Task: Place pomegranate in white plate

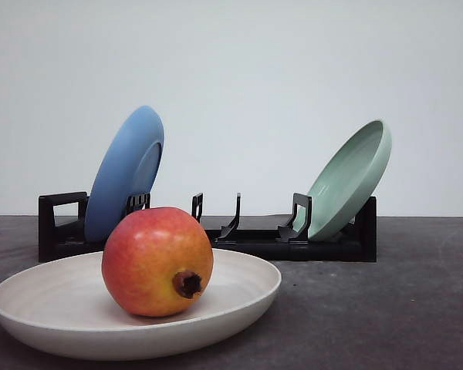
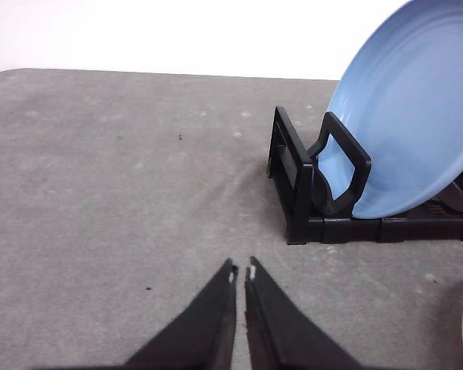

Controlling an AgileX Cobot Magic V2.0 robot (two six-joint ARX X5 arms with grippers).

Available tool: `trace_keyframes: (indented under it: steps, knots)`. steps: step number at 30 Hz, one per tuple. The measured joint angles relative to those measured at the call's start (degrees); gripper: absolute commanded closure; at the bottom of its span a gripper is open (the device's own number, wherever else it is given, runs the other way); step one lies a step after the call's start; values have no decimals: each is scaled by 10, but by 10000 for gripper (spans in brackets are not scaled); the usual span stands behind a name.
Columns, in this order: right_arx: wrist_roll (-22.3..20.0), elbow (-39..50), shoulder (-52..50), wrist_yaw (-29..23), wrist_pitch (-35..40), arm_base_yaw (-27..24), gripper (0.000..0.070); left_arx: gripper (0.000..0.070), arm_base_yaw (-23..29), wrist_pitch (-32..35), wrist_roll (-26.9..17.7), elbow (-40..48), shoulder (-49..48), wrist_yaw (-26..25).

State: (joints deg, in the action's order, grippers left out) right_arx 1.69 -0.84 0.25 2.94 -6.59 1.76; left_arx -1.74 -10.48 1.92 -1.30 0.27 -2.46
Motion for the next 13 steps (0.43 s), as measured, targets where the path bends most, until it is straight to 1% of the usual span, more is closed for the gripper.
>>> trace_keyframes:
  steps: [13]
  knots:
    - [0, 0, 0, 0, 0, 0, 658, 700, 0, 0, 0, 0, 0, 0]
